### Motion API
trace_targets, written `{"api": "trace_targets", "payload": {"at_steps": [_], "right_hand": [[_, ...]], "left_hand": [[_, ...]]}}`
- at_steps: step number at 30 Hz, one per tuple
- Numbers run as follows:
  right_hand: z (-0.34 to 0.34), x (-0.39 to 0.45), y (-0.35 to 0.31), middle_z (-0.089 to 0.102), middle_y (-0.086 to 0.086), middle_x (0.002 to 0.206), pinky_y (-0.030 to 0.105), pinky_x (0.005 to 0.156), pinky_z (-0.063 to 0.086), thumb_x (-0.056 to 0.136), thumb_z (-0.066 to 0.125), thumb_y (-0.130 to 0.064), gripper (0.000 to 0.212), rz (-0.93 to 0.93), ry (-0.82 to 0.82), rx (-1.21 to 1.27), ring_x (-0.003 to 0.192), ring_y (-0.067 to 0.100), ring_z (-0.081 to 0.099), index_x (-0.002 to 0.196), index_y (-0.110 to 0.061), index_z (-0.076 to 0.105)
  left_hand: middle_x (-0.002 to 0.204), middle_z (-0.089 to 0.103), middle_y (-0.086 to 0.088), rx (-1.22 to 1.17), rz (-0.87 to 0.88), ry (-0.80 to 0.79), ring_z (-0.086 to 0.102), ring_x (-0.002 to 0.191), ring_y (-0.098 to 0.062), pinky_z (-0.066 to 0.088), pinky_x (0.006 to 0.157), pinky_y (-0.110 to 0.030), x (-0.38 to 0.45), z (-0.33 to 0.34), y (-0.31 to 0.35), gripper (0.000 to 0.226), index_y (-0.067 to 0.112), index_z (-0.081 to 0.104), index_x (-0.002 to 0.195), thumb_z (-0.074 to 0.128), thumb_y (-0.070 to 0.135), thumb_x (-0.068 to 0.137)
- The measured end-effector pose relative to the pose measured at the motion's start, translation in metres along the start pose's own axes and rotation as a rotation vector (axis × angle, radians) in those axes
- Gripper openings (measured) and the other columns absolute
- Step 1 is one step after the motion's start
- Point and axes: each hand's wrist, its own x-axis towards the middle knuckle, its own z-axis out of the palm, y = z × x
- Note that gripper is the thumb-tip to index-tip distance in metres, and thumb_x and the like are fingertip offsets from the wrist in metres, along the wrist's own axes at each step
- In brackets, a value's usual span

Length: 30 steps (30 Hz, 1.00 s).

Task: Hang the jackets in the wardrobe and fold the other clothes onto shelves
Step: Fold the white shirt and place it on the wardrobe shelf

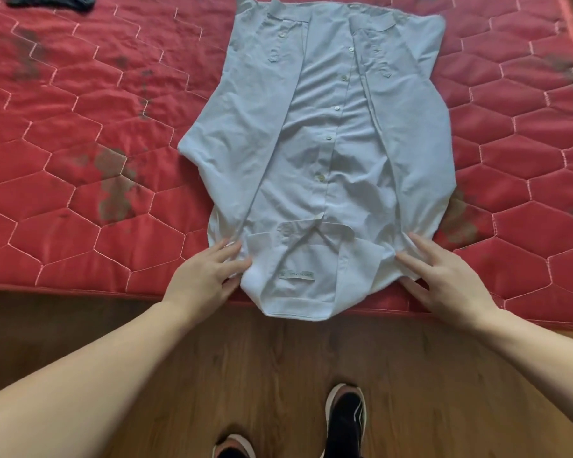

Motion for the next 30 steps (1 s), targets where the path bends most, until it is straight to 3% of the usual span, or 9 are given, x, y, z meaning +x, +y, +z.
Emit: {"api": "trace_targets", "payload": {"at_steps": [2, 4, 6, 9, 14, 20, 23, 26, 30], "right_hand": [[0.002, 0.004, -0.001, 0.06, 0.024, 0.126, 0.052, 0.082, 0.054, 0.091, 0.064, -0.024, 0.02, 0.007, 0.088, -0.02, 0.108, 0.041, 0.063, 0.1, -0.008, 0.073], [0.0, 0.007, -0.002, 0.065, 0.018, 0.121, 0.049, 0.089, 0.051, 0.093, 0.049, -0.032, 0.033, -0.013, 0.097, -0.021, 0.109, 0.037, 0.064, 0.096, -0.01, 0.072], [-0.009, 0.008, -0.009, 0.071, 0.008, 0.105, 0.04, 0.086, 0.048, 0.094, 0.04, -0.035, 0.037, 0.028, 0.103, 0.053, 0.1, 0.032, 0.066, 0.093, -0.012, 0.068], [-0.024, 0.007, -0.016, 0.057, 0.003, 0.062, 0.043, 0.061, 0.039, 0.096, 0.035, -0.037, 0.035, 0.269, 0.132, 0.325, 0.06, 0.027, 0.053, 0.078, -0.012, 0.05], [-0.054, 0.013, -0.013, 0.05, 0.005, 0.052, 0.045, 0.055, 0.036, 0.101, 0.043, -0.022, 0.034, 0.418, 0.184, 0.466, 0.051, 0.024, 0.05, 0.068, -0.016, 0.044], [-0.086, 0.036, 0.007, 0.05, 0.009, 0.05, 0.046, 0.053, 0.038, 0.099, 0.046, -0.022, 0.034, 0.414, 0.169, 0.462, 0.049, 0.027, 0.049, 0.066, -0.014, 0.044], [-0.104, 0.059, 0.016, 0.048, 0.008, 0.052, 0.041, 0.055, 0.037, 0.1, 0.046, -0.022, 0.036, 0.426, 0.197, 0.464, 0.05, 0.023, 0.046, 0.066, -0.012, 0.043], [-0.121, 0.088, 0.026, 0.047, 0.006, 0.055, 0.031, 0.057, 0.035, 0.101, 0.044, -0.023, 0.038, 0.433, 0.2, 0.456, 0.054, 0.02, 0.044, 0.066, -0.01, 0.041], [-0.138, 0.13, 0.037, 0.046, 0.001, 0.057, 0.034, 0.06, 0.036, 0.101, 0.044, -0.025, 0.037, 0.437, 0.149, 0.448, 0.056, 0.016, 0.044, 0.068, -0.008, 0.045]], "left_hand": [[0.116, 0.071, -0.004, 0.005, 0.006, 0.029, 0.065, 0.113, -0.029, 0.051, 0.089, -0.04, 0.006, -0.005, 0.003, 0.028, 0.019, 0.076, 0.096, 0.052, 0.032, 0.09], [0.114, 0.071, -0.005, -0.033, -0.066, -0.015, 0.064, 0.112, -0.029, 0.041, 0.101, -0.041, 0.011, -0.011, 0.005, 0.046, 0.016, 0.07, 0.102, 0.032, 0.039, 0.092], [0.108, 0.071, -0.008, -0.093, -0.177, -0.025, 0.062, 0.105, -0.033, 0.034, 0.106, -0.041, 0.015, -0.019, 0.005, 0.039, 0.017, 0.062, 0.11, 0.03, 0.035, 0.097], [0.079, 0.062, -0.01, -0.222, -0.281, 0.028, 0.058, 0.076, -0.033, 0.039, 0.07, -0.04, 0.024, -0.036, 0.007, 0.019, 0.021, 0.048, 0.094, 0.035, 0.031, 0.102], [0.049, 0.05, -0.001, -0.304, -0.284, 0.024, 0.052, 0.047, -0.02, 0.034, 0.052, -0.036, 0.043, -0.068, 0.021, 0.022, 0.027, 0.045, 0.081, 0.042, 0.036, 0.101], [0.049, 0.053, 0.024, -0.322, -0.375, -0.034, 0.048, 0.048, 0.003, 0.028, 0.052, -0.021, 0.08, -0.108, 0.03, 0.021, 0.026, 0.062, 0.085, 0.051, 0.037, 0.098], [0.044, 0.049, 0.015, -0.389, -0.422, -0.1, 0.045, 0.043, -0.002, 0.031, 0.051, -0.026, 0.11, -0.129, 0.03, 0.027, 0.031, 0.064, 0.075, 0.054, 0.045, 0.095], [0.076, 0.073, 0.001, -0.577, -0.48, -0.244, 0.068, 0.073, -0.013, 0.05, 0.069, -0.028, 0.141, -0.15, 0.018, 0.025, 0.025, 0.073, 0.086, 0.065, 0.049, 0.088], [0.098, 0.075, -0.007, -0.78, -0.521, -0.493, 0.072, 0.094, -0.025, 0.056, 0.09, -0.043, 0.176, -0.167, -0.005, 0.024, 0.014, 0.074, 0.1, 0.077, 0.028, 0.082]]}}
